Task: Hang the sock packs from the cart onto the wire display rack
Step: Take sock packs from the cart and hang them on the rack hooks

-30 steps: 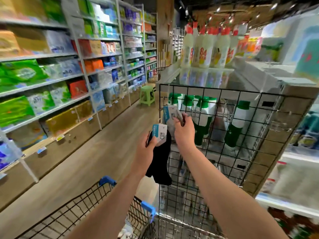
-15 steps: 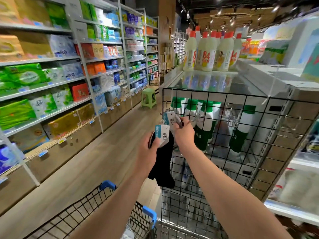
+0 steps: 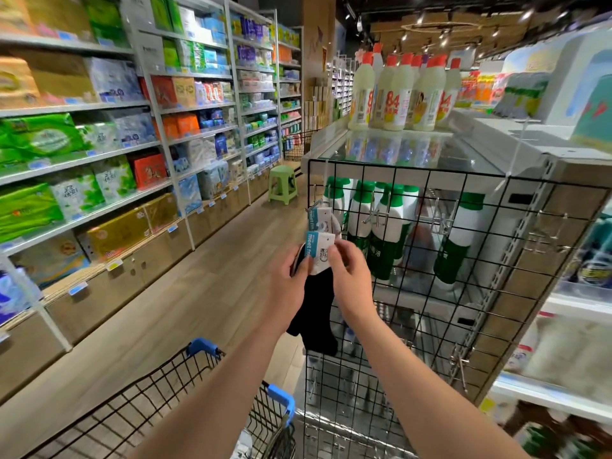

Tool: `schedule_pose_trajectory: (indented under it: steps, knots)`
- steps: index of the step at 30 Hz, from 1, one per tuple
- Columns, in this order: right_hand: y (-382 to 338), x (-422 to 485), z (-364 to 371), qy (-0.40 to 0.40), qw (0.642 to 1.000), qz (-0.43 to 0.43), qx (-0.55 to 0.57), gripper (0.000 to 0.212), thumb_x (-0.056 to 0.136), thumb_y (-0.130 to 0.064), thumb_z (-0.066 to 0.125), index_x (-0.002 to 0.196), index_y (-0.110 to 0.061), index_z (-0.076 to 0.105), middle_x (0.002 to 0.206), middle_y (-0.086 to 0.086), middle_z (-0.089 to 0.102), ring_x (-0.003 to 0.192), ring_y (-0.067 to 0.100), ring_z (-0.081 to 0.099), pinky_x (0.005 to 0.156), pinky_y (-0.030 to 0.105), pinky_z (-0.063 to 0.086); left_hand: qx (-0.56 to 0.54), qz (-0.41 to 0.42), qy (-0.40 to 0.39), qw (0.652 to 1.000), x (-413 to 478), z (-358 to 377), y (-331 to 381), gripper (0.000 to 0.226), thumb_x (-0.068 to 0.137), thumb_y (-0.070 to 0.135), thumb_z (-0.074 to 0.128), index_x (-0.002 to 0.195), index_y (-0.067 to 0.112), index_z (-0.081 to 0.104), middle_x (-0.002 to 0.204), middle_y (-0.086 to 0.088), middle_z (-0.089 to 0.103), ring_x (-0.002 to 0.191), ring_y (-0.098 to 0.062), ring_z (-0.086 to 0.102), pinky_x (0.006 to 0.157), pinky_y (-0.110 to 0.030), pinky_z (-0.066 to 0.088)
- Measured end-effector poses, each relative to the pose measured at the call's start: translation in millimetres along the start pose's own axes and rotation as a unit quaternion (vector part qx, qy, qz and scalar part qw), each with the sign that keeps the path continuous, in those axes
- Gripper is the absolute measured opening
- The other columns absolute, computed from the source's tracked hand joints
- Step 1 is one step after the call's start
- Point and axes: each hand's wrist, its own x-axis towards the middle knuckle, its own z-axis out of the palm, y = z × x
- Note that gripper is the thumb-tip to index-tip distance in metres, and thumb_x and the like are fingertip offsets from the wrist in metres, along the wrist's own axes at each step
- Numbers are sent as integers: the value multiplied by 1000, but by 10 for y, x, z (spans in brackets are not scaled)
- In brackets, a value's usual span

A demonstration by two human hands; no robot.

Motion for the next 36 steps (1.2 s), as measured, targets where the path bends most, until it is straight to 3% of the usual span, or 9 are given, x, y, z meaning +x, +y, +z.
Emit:
schedule_pose_trajectory:
  steps: [3, 5, 8, 13, 18, 20, 24, 29, 36]
  knots:
    - [-111, -48, -45, -37, 999, 15, -12, 31, 100, -27, 58, 129, -36, 56, 109, -25, 64, 100, -11, 60, 78, 9, 47, -3, -3, -6, 1000, 35, 83, 17, 30, 104, 27, 49, 132, 28, 60, 116, 10, 70, 108, -5, 65, 94, -29, 53]
    - [-203, 3, -53, -23, 999, 20, -16, 33, 100, -25, 57, 130, -37, 55, 102, -29, 60, 94, -12, 58, 74, 9, 44, -7, 5, -5, 1000, 79, 111, 58, 30, 104, 27, 50, 132, 28, 60, 115, 11, 70, 106, -4, 66, 94, -31, 54]
    - [-318, 128, -22, 14, 999, 37, -1, 38, 99, -23, 57, 136, -28, 55, 103, -21, 59, 94, -3, 58, 78, 17, 46, 15, 10, 3, 1000, 196, 127, 132, 32, 102, 25, 52, 133, 30, 59, 114, 14, 70, 105, -2, 66, 89, -25, 54]
    - [-388, 323, 88, 16, 998, 53, -30, 44, 98, -20, 58, 142, -23, 53, 119, -4, 65, 99, 10, 58, 81, 23, 46, 46, -15, 36, 998, 384, 126, 89, 29, 99, 29, 55, 127, 35, 62, 111, 15, 71, 104, -5, 66, 94, -39, 55]
    - [-360, 446, 181, 25, 996, 50, -72, 46, 100, -19, 57, 146, -19, 52, 141, 8, 51, 117, 19, 52, 92, 25, 38, 62, -23, 44, 997, 529, 111, 54, 28, 100, 25, 55, 127, 31, 63, 113, 13, 70, 103, -6, 65, 91, -36, 55]
    - [-332, 485, 230, 33, 995, 58, -72, 47, 100, -19, 59, 146, -21, 52, 144, 9, 42, 125, 24, 51, 93, 26, 39, 56, -34, 39, 997, 588, 108, 47, 27, 101, 19, 54, 126, 24, 63, 114, 7, 70, 104, -11, 65, 86, -28, 53]
    - [-231, 510, 325, 89, 992, 90, -26, 38, 98, -17, 62, 136, -20, 56, 122, -4, 49, 111, 15, 56, 93, 28, 46, 48, -36, 38, 997, 672, 123, 28, 25, 98, 15, 58, 122, 18, 63, 110, 4, 69, 102, -13, 66, 73, -16, 45]
    - [-43, 409, 401, 101, 988, 69, -94, 45, 98, -11, 57, 142, -19, 52, 143, 2, 48, 135, 22, 45, 116, 43, 37, 75, -49, 25, 996, 738, 167, -89, 30, 99, 25, 54, 128, 24, 59, 120, 8, 61, 111, -11, 59, 97, -36, 50]
    - [-19, 361, 368, 82, 989, 54, -115, 42, 99, -11, 54, 140, -18, 53, 134, 4, 56, 126, 23, 53, 108, 41, 44, 92, -53, 2, 994, 786, 199, -207, 34, 94, 37, 48, 127, 40, 55, 122, 12, 66, 114, -12, 62, 100, -46, 51]
